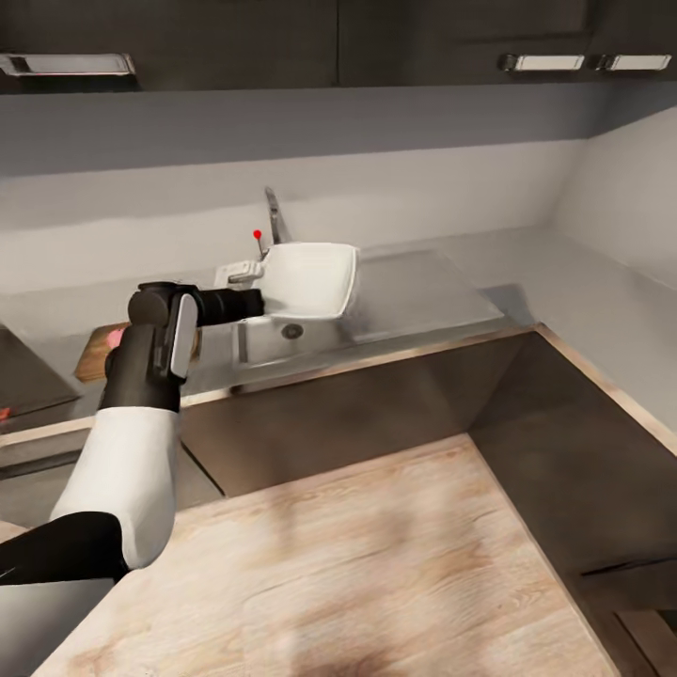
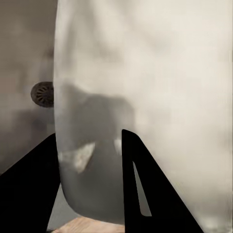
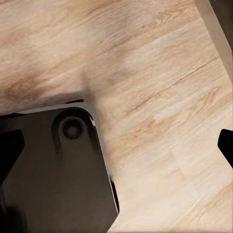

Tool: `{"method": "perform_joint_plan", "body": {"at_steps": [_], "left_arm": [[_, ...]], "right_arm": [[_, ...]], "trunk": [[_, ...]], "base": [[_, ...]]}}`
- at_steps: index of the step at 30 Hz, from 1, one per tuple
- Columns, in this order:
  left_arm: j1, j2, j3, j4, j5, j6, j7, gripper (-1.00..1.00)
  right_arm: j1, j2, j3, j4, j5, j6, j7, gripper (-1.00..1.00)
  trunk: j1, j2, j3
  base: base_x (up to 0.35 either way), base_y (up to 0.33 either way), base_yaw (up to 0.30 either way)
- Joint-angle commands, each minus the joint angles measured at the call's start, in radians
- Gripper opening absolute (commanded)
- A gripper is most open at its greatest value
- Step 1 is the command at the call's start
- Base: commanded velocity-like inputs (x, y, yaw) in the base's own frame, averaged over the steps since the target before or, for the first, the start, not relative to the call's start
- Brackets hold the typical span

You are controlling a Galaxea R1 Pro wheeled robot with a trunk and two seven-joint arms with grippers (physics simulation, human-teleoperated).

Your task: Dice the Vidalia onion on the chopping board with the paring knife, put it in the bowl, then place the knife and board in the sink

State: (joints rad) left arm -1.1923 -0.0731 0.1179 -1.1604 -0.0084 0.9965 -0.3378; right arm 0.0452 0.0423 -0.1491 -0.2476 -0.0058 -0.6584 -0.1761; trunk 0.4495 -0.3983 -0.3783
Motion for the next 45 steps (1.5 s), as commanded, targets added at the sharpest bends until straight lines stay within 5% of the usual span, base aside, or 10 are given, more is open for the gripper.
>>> {"method": "perform_joint_plan", "body": {"at_steps": [1, 11, 45], "left_arm": [[-0.001, 0.000, 0.015, -0.001, 0.005, 0.006, -0.004, -1.00], [-0.001, 0.033, 0.038, -0.012, 0.005, 0.007, -0.004, -1.00], [-0.001, 0.042, 0.039, -0.006, 0.004, 0.007, -0.004, -1.00]], "right_arm": [[0.001, 0.001, -0.003, -0.002, 0.000, -0.001, 0.000, 1.00], [0.000, 0.001, -0.003, -0.002, 0.000, -0.001, 0.000, 1.00], [0.001, 0.001, -0.003, -0.002, 0.000, -0.001, 0.000, 1.00]], "trunk": [[0.000, -0.002, -0.001], [0.000, -0.002, -0.001], [0.000, -0.002, -0.001]], "base": [[-0.038, 0.273, 0.127], [-0.005, 0.279, 0.119], [0.000, 0.290, 0.108]]}}
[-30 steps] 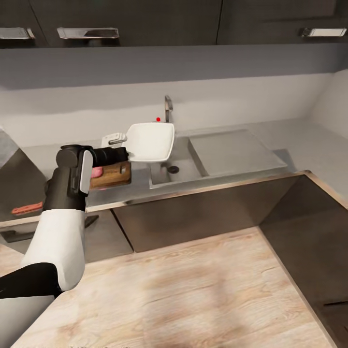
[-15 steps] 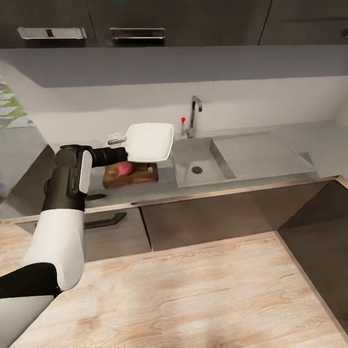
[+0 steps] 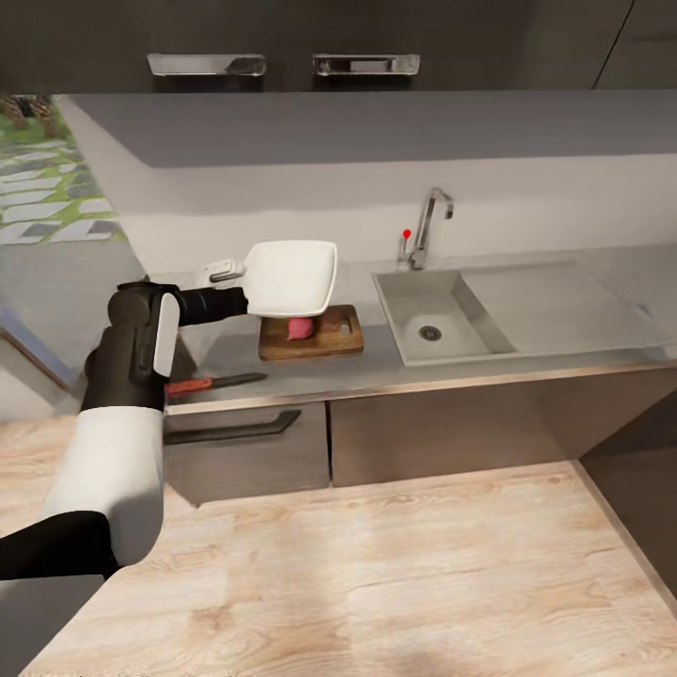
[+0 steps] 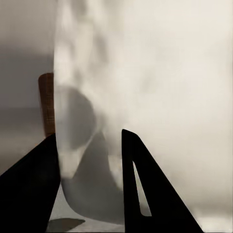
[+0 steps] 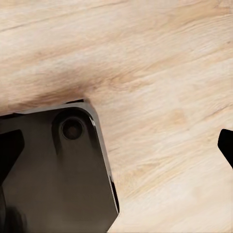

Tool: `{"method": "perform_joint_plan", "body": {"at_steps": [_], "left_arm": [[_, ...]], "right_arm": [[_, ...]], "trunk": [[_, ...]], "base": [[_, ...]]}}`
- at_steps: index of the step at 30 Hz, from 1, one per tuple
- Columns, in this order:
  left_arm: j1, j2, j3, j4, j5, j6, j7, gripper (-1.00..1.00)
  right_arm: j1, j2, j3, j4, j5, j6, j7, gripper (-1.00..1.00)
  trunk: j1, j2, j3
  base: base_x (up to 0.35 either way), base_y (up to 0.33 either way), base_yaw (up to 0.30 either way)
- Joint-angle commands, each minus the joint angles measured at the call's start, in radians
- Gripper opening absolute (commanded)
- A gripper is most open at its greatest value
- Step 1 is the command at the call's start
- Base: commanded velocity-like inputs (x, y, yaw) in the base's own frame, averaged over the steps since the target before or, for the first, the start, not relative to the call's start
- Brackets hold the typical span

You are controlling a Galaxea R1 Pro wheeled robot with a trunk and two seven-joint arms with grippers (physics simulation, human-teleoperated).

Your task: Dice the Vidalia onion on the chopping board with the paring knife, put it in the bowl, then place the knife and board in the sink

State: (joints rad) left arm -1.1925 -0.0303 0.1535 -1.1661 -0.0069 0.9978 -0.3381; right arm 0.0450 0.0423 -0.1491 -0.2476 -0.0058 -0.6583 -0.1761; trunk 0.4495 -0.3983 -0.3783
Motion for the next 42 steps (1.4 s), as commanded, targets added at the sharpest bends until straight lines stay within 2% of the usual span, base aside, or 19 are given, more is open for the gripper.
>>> {"method": "perform_joint_plan", "body": {"at_steps": [1, 19, 30, 42], "left_arm": [[-0.001, -0.001, 0.003, 0.001, 0.002, 0.005, -0.004, -1.00], [0.000, 0.000, 0.003, 0.009, 0.001, 0.004, -0.004, -1.00], [0.000, -0.002, 0.001, 0.032, -0.003, 0.004, -0.005, -1.00], [0.000, -0.003, -0.003, 0.094, -0.005, 0.001, -0.004, -1.00]], "right_arm": [[0.000, 0.001, -0.003, -0.002, 0.000, -0.001, 0.000, 1.00], [0.001, 0.001, -0.003, -0.002, 0.000, -0.001, 0.000, 1.00], [0.001, 0.001, -0.003, -0.002, 0.000, -0.001, 0.000, 1.00], [0.001, 0.001, -0.003, -0.005, 0.000, -0.001, 0.000, 1.00]], "trunk": [[0.001, -0.002, -0.001], [0.001, -0.002, -0.001], [0.001, -0.002, -0.001], [0.001, -0.002, -0.001]], "base": [[0.000, 0.300, 0.100], [0.010, 0.300, 0.098], [0.204, 0.265, 0.094], [0.112, 0.062, 0.013]]}}
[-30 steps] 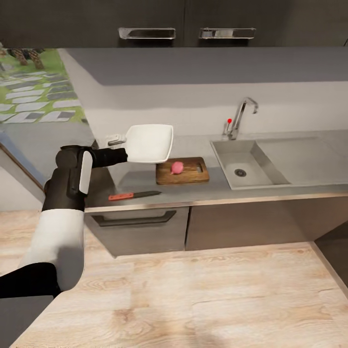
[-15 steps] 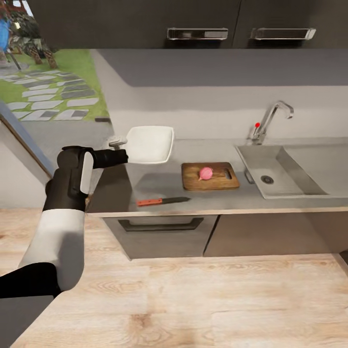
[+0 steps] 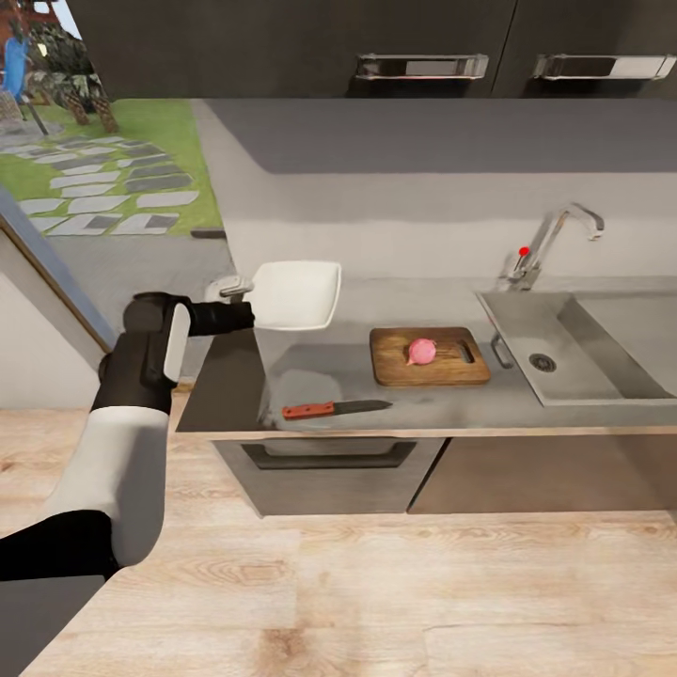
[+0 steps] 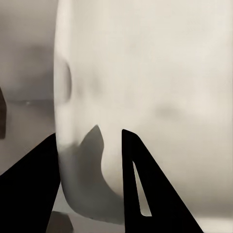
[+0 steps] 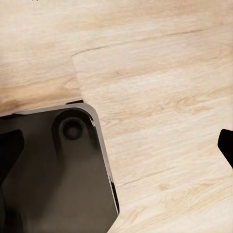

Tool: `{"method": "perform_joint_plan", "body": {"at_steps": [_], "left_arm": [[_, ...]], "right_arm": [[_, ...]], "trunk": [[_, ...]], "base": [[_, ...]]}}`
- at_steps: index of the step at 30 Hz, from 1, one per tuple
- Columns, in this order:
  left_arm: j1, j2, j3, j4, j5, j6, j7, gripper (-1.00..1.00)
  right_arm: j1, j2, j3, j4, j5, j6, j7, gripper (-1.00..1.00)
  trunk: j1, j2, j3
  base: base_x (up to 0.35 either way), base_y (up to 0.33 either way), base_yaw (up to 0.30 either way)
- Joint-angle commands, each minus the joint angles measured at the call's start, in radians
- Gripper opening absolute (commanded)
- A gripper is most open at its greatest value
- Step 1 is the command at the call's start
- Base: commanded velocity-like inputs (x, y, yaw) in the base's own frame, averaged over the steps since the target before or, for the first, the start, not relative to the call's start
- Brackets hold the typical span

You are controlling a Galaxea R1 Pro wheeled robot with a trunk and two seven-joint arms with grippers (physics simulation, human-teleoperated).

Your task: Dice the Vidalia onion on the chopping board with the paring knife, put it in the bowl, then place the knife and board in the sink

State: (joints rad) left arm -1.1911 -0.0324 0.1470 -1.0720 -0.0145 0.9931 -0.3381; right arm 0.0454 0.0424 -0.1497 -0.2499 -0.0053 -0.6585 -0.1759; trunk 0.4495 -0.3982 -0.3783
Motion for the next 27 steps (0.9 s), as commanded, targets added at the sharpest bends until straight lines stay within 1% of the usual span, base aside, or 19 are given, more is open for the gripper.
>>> {"method": "perform_joint_plan", "body": {"at_steps": [1, 3, 4, 6, 11, 16, 22, 24, 27], "left_arm": [[-0.001, -0.001, 0.003, 0.002, 0.003, 0.006, -0.004, -1.00], [-0.001, -0.002, 0.003, 0.010, 0.002, 0.006, -0.004, -1.00], [-0.001, -0.004, 0.003, 0.016, 0.003, 0.006, -0.004, -1.00], [-0.001, -0.005, 0.003, 0.023, 0.004, 0.007, -0.004, -1.00], [-0.001, -0.006, 0.003, 0.058, -0.001, 0.005, 0.005, -1.00], [0.001, -0.004, 0.005, 0.069, -0.005, 0.008, 0.082, -1.00], [0.002, 0.007, 0.010, 0.085, -0.005, 0.007, 0.092, -1.00], [0.002, 0.020, 0.011, 0.104, -0.005, 0.008, 0.093, -1.00], [0.002, 0.024, 0.011, 0.124, -0.005, 0.008, 0.093, -1.00]], "right_arm": [[0.001, 0.001, -0.002, -0.003, 0.000, -0.001, -0.001, 1.00], [0.000, 0.001, -0.002, -0.010, 0.002, -0.002, -0.001, 1.00], [0.001, 0.000, -0.001, -0.037, 0.005, -0.002, -0.001, 1.00], [0.001, 0.000, -0.001, -0.055, 0.006, -0.002, -0.002, 1.00], [0.000, -0.001, -0.001, -0.070, 0.007, -0.001, -0.001, 1.00], [0.000, -0.002, -0.001, -0.072, 0.007, -0.001, -0.001, 1.00], [0.001, -0.002, -0.001, -0.072, 0.007, 0.000, -0.001, 1.00], [0.000, -0.003, -0.001, -0.072, 0.007, 0.000, -0.001, 1.00], [0.001, -0.003, -0.001, -0.072, 0.007, 0.000, -0.001, 1.00]], "trunk": [[0.001, -0.002, -0.001], [0.001, -0.002, -0.001], [0.001, -0.002, -0.001], [0.001, -0.002, -0.001], [0.001, -0.002, -0.001], [0.001, -0.002, -0.001], [0.001, -0.002, -0.001], [0.001, -0.002, -0.001], [0.001, -0.002, -0.001]], "base": [[0.004, 0.002, 0.000], [0.002, 0.001, 0.000], [0.000, 0.000, 0.000], [0.000, 0.000, 0.000], [0.000, 0.000, 0.000], [0.000, 0.000, 0.000], [0.000, 0.000, 0.000], [0.000, 0.000, 0.000], [0.000, 0.000, 0.000]]}}
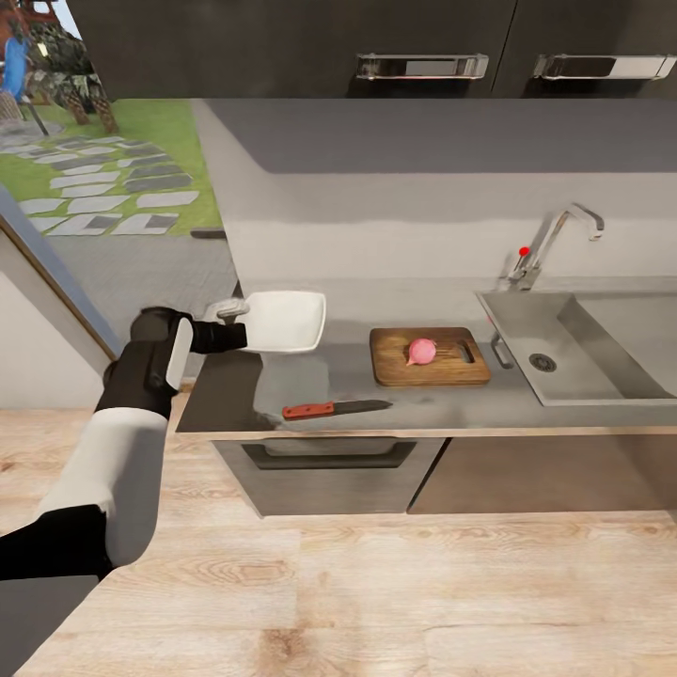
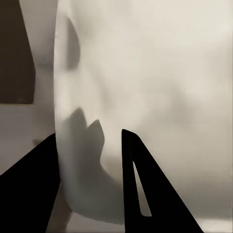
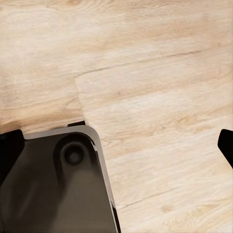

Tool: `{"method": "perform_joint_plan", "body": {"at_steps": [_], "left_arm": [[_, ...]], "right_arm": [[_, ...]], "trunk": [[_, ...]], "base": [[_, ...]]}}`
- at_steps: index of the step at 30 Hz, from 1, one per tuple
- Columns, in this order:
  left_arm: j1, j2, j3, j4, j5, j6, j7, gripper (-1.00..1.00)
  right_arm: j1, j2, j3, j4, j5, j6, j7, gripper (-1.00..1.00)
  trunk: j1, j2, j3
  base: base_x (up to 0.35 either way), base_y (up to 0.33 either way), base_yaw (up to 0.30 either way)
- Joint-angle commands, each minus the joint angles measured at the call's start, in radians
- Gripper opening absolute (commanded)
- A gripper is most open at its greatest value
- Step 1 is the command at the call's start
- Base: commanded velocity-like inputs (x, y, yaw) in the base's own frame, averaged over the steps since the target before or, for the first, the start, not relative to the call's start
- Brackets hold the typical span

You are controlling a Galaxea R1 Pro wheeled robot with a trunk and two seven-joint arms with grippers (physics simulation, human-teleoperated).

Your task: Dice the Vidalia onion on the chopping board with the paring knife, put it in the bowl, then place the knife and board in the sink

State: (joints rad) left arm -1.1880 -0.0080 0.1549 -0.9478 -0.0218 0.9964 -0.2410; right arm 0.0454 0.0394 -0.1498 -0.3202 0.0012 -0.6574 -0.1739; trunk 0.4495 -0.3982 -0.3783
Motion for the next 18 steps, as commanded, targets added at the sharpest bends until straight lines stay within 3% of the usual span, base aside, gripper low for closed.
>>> {"method": "perform_joint_plan", "body": {"at_steps": [1, 18], "left_arm": [[-0.001, -0.001, 0.004, 0.003, 0.002, 0.005, -0.004, -1.00], [-0.001, -0.003, 0.004, 0.020, 0.003, 0.007, -0.004, -1.00]], "right_arm": [[0.001, 0.000, -0.001, -0.002, 0.000, -0.001, -0.002, 1.00], [0.000, 0.000, -0.001, -0.001, 0.000, -0.001, -0.001, 1.00]], "trunk": [[0.001, -0.002, -0.001], [0.001, -0.002, -0.001]], "base": [[0.000, 0.000, 0.000], [0.000, 0.000, 0.000]]}}
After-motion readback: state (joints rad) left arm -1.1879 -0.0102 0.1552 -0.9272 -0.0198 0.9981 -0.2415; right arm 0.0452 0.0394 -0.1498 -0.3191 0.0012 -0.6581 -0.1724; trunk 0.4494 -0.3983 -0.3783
